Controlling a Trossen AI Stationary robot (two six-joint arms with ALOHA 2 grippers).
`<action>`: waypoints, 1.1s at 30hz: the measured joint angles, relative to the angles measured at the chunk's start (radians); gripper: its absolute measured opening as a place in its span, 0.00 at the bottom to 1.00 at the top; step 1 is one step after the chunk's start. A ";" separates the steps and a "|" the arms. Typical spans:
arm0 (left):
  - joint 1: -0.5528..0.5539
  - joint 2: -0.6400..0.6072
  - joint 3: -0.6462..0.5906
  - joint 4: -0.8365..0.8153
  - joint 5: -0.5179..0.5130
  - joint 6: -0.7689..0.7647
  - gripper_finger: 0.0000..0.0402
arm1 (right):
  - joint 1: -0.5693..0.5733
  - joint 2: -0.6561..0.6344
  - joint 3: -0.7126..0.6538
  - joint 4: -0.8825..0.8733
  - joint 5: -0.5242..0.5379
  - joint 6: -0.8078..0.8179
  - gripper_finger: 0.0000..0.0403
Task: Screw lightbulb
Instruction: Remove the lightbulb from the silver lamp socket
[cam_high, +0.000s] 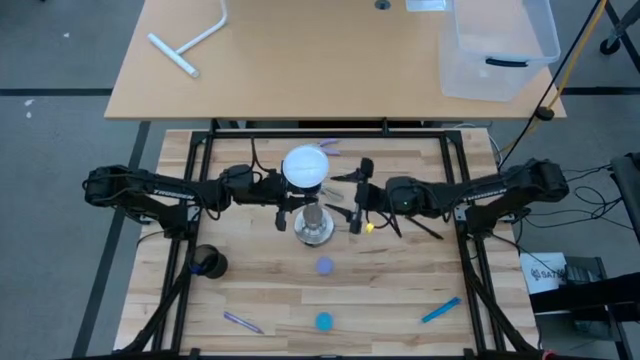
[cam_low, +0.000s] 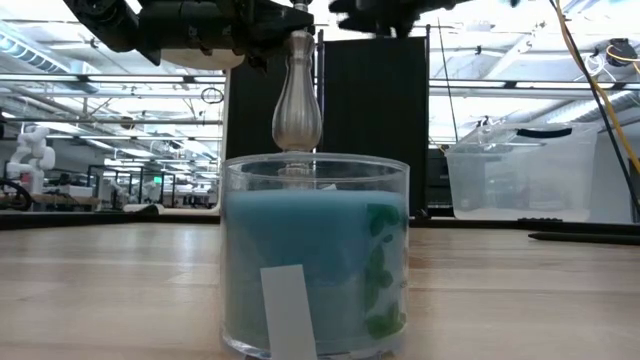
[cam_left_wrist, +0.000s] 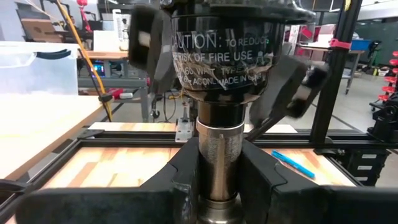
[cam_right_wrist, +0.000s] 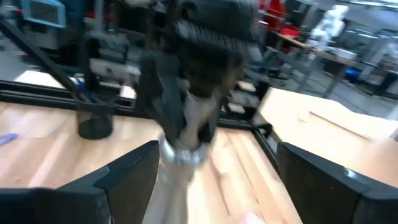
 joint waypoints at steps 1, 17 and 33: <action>0.000 0.000 0.000 0.000 0.000 0.000 0.19 | 0.005 -0.012 -0.033 0.027 0.030 0.005 0.78; 0.001 0.000 0.000 0.007 -0.046 -0.005 0.19 | 0.005 -0.075 -0.162 0.462 0.003 0.108 0.78; 0.001 0.001 -0.001 0.018 -0.142 -0.037 0.19 | 0.004 0.190 0.138 0.505 0.075 -0.023 0.78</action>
